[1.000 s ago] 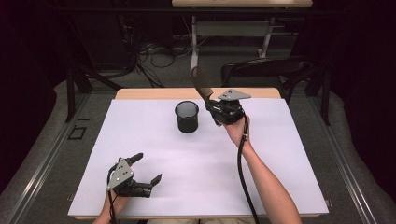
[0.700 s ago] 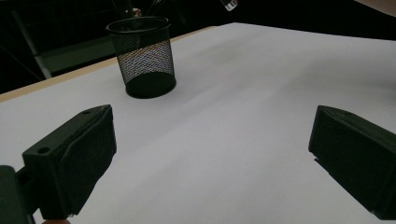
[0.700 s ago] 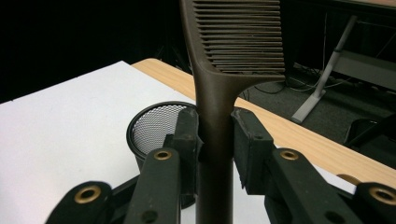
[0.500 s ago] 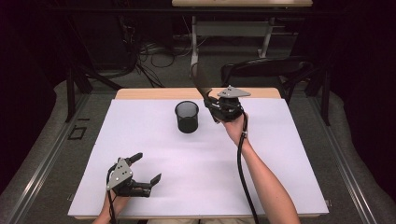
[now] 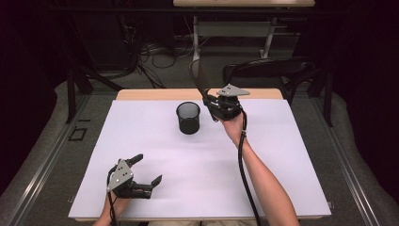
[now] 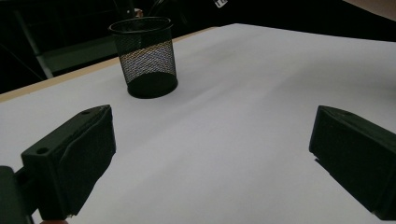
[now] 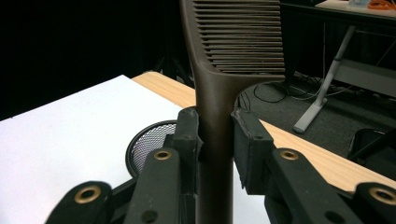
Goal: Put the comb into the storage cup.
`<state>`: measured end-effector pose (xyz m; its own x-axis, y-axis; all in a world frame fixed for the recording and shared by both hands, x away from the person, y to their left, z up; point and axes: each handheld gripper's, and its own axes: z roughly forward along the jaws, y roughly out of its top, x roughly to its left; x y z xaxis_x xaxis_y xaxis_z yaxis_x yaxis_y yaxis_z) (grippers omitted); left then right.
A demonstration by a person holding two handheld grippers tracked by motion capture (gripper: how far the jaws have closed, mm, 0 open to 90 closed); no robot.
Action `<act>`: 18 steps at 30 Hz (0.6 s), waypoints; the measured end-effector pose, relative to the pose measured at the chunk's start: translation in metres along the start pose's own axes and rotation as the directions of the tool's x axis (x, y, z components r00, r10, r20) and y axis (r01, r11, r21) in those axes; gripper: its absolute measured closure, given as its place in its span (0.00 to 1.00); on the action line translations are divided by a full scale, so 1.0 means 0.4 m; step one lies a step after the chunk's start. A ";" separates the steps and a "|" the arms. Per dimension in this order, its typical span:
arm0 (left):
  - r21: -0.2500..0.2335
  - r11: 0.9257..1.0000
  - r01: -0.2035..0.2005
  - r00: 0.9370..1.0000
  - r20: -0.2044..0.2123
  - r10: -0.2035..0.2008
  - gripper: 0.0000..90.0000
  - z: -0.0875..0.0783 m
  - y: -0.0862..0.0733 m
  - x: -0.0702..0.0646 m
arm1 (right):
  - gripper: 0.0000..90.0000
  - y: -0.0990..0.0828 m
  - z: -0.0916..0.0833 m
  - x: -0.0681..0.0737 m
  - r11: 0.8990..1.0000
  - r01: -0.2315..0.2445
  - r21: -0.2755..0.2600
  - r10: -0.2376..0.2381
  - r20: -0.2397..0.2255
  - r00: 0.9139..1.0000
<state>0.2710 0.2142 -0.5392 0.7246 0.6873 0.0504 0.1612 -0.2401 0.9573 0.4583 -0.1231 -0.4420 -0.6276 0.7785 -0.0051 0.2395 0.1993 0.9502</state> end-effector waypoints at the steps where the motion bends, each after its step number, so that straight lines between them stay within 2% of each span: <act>1: -0.001 1.000 0.002 1.000 0.000 -0.002 0.00 0.000 0.000 0.000 | 0.81 0.000 0.002 -0.001 1.000 0.001 -0.002 -0.001 0.000 1.000; 7: 0.001 1.000 0.003 1.000 0.000 -0.003 0.00 0.001 -0.001 0.001 | 0.81 -0.003 0.012 -0.003 1.000 -0.010 -0.012 0.010 0.003 1.000; 18: 0.002 1.000 0.003 1.000 0.002 -0.003 0.00 0.001 -0.001 0.001 | 0.81 0.003 0.029 0.002 0.999 0.006 -0.036 -0.006 -0.007 1.000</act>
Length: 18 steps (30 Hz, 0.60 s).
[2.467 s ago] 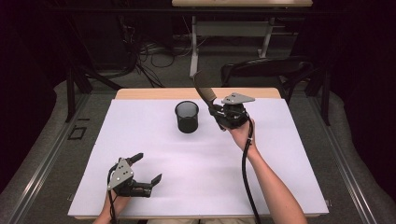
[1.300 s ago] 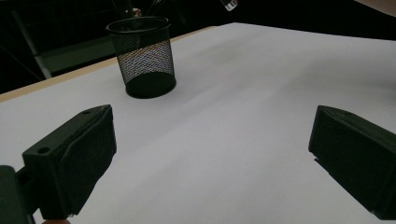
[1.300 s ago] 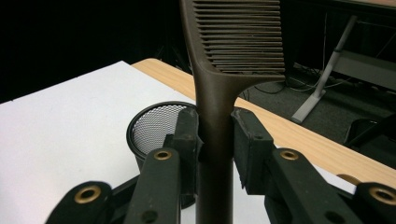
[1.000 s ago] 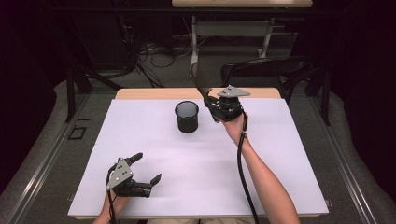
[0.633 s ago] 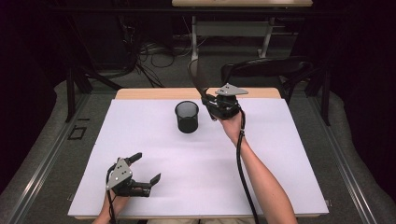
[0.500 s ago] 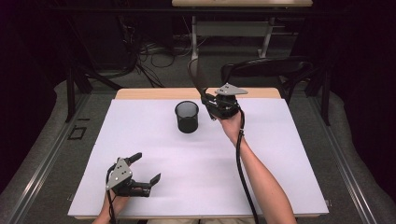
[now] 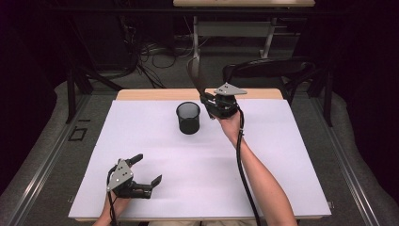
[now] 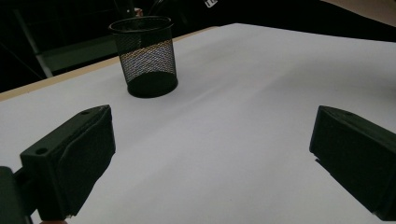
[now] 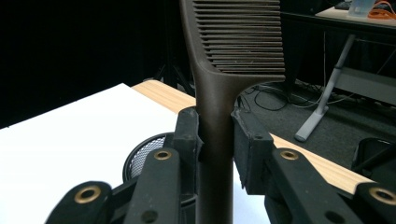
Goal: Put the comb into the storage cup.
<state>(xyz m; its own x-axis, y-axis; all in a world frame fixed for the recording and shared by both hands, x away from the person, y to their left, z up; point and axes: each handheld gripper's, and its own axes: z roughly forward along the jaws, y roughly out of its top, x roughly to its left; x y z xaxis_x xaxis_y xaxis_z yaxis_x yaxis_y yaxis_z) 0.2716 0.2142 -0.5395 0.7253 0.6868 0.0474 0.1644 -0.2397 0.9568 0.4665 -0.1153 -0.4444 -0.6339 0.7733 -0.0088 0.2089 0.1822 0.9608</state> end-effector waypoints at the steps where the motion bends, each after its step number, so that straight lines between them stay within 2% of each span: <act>1: 0.000 1.000 0.001 1.000 0.000 -0.001 0.00 0.000 0.000 0.000 | 0.81 0.001 0.001 0.001 1.000 -0.002 -0.002 0.002 0.002 1.000; 7: 0.005 1.000 -0.003 1.000 0.002 0.003 0.00 0.000 0.000 0.000 | 0.81 0.005 0.009 0.005 1.000 0.010 -0.014 -0.010 -0.002 1.000; 18: 0.005 1.000 -0.002 1.000 -0.001 0.002 0.00 0.000 0.000 0.000 | 0.81 0.007 0.022 0.003 0.999 -0.002 -0.034 0.002 -0.001 1.000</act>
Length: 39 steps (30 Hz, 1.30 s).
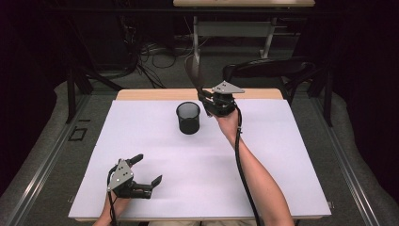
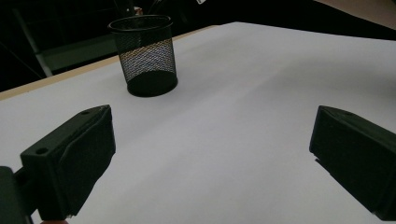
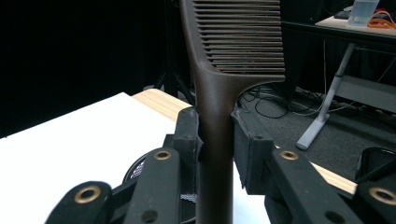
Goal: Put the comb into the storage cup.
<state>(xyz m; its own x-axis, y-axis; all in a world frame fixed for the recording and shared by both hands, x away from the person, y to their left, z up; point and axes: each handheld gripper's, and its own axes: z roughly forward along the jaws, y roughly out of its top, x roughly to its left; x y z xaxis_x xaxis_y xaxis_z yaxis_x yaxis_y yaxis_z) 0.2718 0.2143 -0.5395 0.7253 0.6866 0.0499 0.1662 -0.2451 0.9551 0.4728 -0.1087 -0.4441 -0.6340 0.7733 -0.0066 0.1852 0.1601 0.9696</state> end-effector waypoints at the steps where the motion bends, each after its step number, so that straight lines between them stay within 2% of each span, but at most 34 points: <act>1: 0.000 1.000 0.000 1.000 0.001 0.000 0.00 0.000 0.000 0.000 | 0.81 0.000 0.002 0.000 1.000 -0.003 0.000 0.003 -0.001 1.000; 11: -0.003 1.000 0.001 1.000 0.001 -0.001 0.00 -0.001 0.000 0.001 | 0.81 0.004 0.015 0.001 1.000 0.003 -0.015 -0.003 0.008 1.000; 18: 0.002 1.000 -0.001 1.000 0.000 0.001 0.00 -0.001 0.000 0.000 | 0.81 0.017 0.021 0.007 0.999 0.020 -0.034 -0.020 -0.001 1.000; 30: 0.000 1.000 -0.001 1.000 0.000 0.001 0.00 -0.001 0.000 0.000 | 0.81 0.019 0.041 0.014 0.998 0.010 -0.054 -0.011 -0.006 1.000; 39: -0.004 1.000 0.003 1.000 0.000 -0.003 0.00 -0.002 0.000 0.001 | 0.81 0.028 0.053 0.022 0.997 0.026 -0.070 -0.027 -0.009 1.000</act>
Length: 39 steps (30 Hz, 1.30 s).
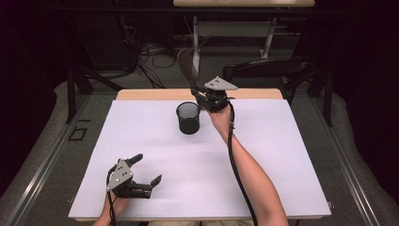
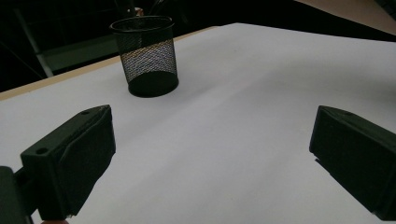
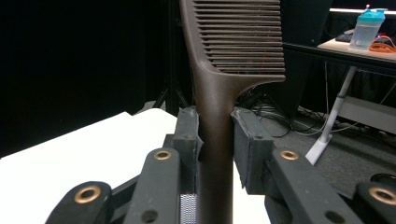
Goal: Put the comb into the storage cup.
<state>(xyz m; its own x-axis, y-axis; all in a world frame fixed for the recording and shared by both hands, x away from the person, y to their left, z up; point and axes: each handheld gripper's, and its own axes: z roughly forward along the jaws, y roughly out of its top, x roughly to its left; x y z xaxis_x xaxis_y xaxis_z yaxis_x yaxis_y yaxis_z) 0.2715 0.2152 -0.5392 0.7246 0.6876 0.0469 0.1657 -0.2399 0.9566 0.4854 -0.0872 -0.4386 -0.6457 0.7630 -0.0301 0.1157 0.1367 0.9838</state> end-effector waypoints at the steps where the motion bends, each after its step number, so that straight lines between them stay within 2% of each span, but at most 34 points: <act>1: -0.001 1.000 0.001 1.000 0.001 -0.001 0.00 0.000 0.000 -0.001 | 0.81 0.001 0.002 0.000 1.000 0.003 -0.003 -0.003 0.001 1.000; 13: -0.001 1.000 0.001 1.000 -0.001 -0.001 0.00 -0.001 0.000 0.000 | 0.81 0.002 0.024 0.007 1.000 -0.004 -0.019 0.004 -0.009 1.000; 39: -0.005 1.000 0.005 1.000 0.001 -0.005 0.00 -0.004 -0.001 0.000 | 0.81 -0.017 0.070 0.038 0.999 0.009 -0.034 -0.010 -0.038 0.999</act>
<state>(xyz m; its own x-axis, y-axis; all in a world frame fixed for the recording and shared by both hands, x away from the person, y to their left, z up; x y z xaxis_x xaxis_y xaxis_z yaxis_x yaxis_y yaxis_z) 0.2705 0.2164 -0.5389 0.7245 0.6881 0.0414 0.1665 -0.2329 0.9581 0.4960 -0.0588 -0.4507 -0.6749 0.7371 -0.0331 0.0846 0.1219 0.9889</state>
